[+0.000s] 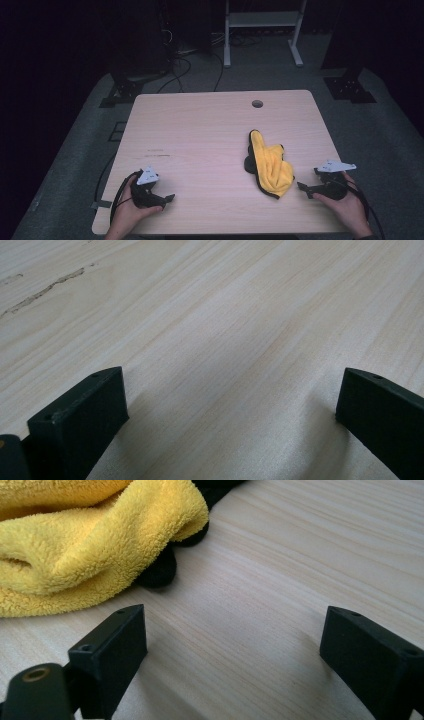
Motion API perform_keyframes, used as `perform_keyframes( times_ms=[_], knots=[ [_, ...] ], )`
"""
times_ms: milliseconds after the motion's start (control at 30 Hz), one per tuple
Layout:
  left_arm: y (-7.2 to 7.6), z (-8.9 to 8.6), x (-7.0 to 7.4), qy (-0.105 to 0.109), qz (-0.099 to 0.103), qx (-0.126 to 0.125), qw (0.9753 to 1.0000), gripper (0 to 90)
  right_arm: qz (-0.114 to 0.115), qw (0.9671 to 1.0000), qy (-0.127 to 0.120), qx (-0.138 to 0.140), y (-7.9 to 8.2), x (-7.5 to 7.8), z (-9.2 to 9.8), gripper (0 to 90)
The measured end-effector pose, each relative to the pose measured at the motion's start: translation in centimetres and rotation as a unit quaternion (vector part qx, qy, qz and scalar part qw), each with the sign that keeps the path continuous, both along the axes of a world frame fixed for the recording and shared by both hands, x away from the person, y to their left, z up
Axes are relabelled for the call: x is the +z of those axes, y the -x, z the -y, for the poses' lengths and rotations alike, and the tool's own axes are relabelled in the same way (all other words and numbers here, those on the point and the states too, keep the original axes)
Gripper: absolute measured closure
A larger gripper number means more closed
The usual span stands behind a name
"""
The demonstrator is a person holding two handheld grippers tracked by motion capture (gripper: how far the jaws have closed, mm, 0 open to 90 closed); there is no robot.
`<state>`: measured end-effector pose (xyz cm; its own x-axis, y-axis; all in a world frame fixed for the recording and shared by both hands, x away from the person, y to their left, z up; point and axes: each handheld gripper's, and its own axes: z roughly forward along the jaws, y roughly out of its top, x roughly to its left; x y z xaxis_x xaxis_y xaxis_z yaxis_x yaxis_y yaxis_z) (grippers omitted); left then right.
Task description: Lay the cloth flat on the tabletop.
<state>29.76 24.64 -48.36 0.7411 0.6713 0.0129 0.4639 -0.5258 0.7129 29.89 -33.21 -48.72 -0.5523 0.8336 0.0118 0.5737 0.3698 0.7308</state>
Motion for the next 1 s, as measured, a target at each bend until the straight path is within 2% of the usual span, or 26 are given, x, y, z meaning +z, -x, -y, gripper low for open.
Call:
perform_keyframes(
  times_ms=[167,200,333,467,700,800,1000],
  knots=[
    [0.0,0.0,0.0,0.000,0.000,0.001,1.0000,0.0,0.002,1.0000,-0.002,-0.001,0.1,0.0,0.1,14.0],
    [0.0,0.0,0.0,0.000,0.000,0.001,1.0000,0.0,0.001,1.0000,-0.001,0.002,0.1,0.2,0.2,19.9],
    [0.0,0.0,0.0,0.000,0.000,0.001,1.0000,0.0,-0.007,1.0000,-0.004,0.004,0.1,0.5,0.2,24.2],
    [0.0,0.0,0.0,0.000,0.000,0.001,1.0000,0.0,0.016,0.9997,-0.019,0.009,0.3,1.6,0.1,28.5],
    [0.0,0.0,0.0,0.000,0.000,0.001,1.0000,0.0,0.028,0.9990,-0.030,0.018,-0.1,2.6,-0.7,26.4],
    [0.0,0.0,0.0,0.000,0.000,0.002,1.0000,0.0,0.033,0.9981,-0.047,0.022,-0.6,3.2,-1.2,24.6],
    [0.0,0.0,0.0,0.000,0.000,0.002,1.0000,0.0,0.040,0.9974,-0.049,0.034,-1.2,3.8,-2.5,22.4]
  ],
)
